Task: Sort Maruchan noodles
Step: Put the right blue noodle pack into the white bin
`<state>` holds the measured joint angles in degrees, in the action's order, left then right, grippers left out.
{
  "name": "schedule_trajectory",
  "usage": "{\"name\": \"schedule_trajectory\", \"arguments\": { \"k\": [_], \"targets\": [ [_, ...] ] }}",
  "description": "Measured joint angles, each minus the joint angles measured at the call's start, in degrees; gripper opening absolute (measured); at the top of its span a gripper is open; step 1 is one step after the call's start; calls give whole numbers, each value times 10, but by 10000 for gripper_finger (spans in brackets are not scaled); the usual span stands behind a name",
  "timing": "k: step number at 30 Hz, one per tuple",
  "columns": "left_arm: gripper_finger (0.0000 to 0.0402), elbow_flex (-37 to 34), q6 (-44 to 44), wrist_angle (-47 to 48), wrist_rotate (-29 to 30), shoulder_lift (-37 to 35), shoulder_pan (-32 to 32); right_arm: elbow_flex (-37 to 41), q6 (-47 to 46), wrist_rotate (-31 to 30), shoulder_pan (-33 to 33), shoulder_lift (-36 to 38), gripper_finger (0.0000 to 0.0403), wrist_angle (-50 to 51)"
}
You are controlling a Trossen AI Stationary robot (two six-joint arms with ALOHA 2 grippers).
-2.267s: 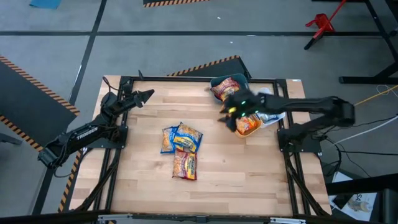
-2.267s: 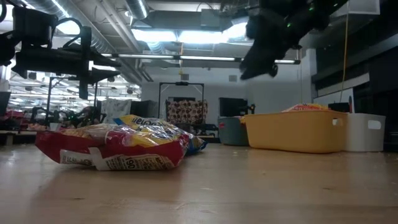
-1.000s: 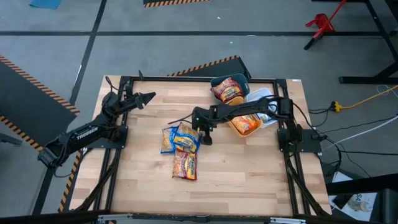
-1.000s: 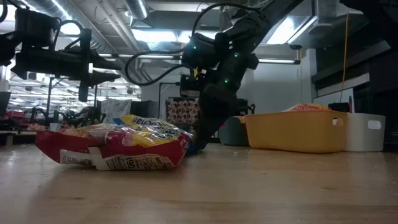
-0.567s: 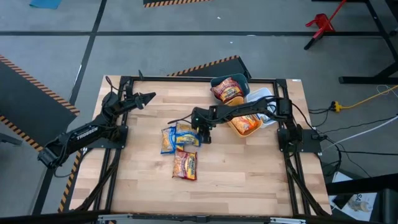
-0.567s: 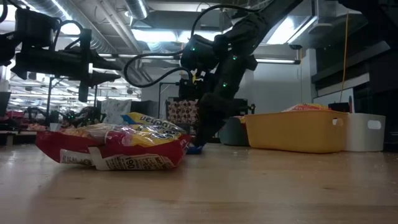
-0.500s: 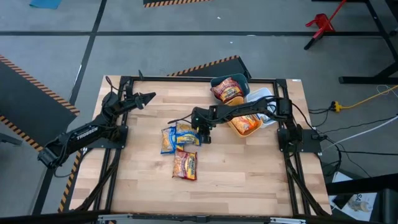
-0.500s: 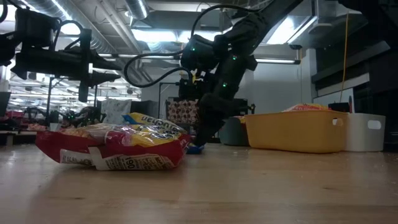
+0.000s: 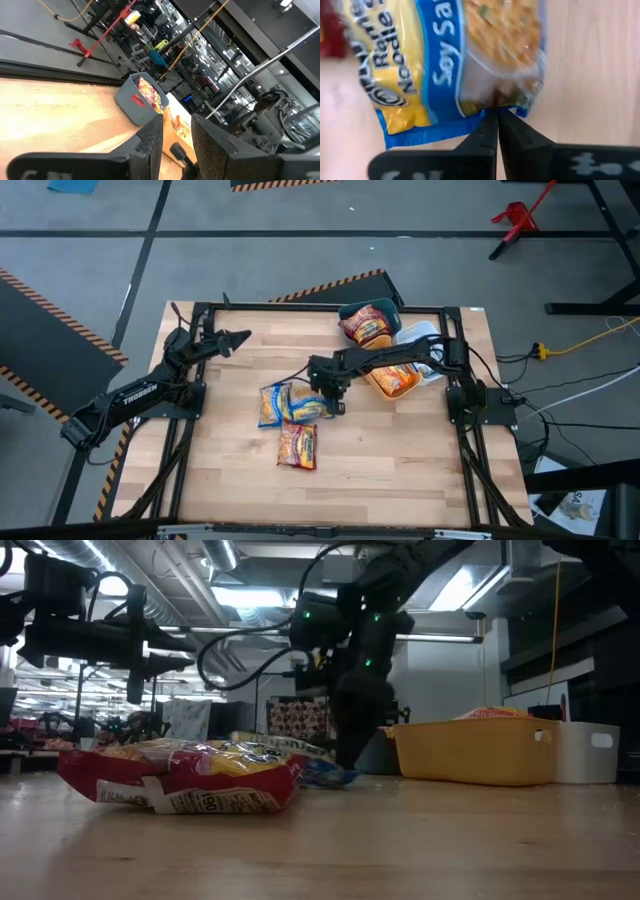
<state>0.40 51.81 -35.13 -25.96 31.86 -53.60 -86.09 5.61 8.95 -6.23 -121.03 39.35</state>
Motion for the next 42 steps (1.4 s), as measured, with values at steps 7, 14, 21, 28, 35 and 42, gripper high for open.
{"name": "schedule_trajectory", "arguments": {
  "k": [7,14,21,28,35,42],
  "targets": [
    [94,0,0,0,-30,0,0,-6,-9,-9,3,37,0,57],
    [94,0,1,1,-30,0,0,-6,-40,-25,3,81,0,128],
    [94,3,32,-8,-61,0,10,-7,-149,-18,3,97,4,158],
    [84,83,-73,54,-88,7,102,-7,-187,-15,11,143,61,169],
    [73,190,-243,246,-38,56,197,-7,-257,-72,10,261,111,217],
    [10,220,-304,267,-14,176,282,-7,-343,-116,10,353,145,225]
  ]
}}
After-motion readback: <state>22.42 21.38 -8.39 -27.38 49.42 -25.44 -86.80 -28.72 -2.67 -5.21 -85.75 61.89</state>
